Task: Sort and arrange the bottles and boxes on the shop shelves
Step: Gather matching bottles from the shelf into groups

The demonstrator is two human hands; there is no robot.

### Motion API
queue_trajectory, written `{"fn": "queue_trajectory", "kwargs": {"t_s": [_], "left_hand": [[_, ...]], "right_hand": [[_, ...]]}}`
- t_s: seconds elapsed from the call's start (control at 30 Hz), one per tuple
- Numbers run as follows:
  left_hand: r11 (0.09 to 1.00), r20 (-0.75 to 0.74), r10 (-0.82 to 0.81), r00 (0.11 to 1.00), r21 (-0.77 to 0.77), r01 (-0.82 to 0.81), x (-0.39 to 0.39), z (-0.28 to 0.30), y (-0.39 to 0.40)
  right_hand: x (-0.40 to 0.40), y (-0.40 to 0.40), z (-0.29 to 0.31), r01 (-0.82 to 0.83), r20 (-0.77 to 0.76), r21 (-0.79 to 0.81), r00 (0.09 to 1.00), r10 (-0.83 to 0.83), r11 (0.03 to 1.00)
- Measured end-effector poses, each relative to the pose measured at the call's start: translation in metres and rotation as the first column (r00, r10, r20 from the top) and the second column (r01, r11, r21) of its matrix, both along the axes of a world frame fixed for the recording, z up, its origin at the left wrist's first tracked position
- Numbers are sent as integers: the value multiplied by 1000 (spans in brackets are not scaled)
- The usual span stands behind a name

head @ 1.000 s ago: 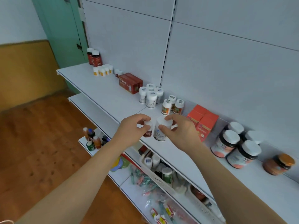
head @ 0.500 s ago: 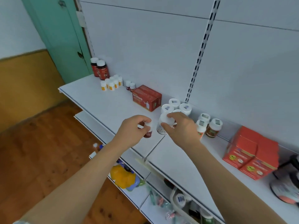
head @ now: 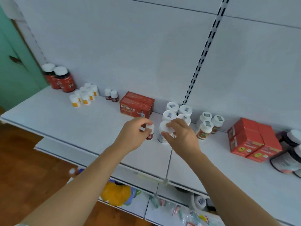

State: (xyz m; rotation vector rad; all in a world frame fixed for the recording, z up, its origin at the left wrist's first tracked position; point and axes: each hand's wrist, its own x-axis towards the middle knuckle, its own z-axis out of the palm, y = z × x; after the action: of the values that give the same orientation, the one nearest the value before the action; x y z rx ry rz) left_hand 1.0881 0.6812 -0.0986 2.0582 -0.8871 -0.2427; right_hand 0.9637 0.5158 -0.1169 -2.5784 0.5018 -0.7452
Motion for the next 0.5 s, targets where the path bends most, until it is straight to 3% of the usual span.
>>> {"fn": "queue_trajectory", "kwargs": {"t_s": [0.17, 0.5], "left_hand": [[994, 0, -109, 994, -11, 109, 27, 0, 15], [976, 31, -219, 975, -9, 219, 54, 1, 27]], "right_hand": [[5, 18, -3, 127, 5, -53, 992, -127, 991], [9, 34, -6, 202, -30, -120, 978, -207, 972]]}}
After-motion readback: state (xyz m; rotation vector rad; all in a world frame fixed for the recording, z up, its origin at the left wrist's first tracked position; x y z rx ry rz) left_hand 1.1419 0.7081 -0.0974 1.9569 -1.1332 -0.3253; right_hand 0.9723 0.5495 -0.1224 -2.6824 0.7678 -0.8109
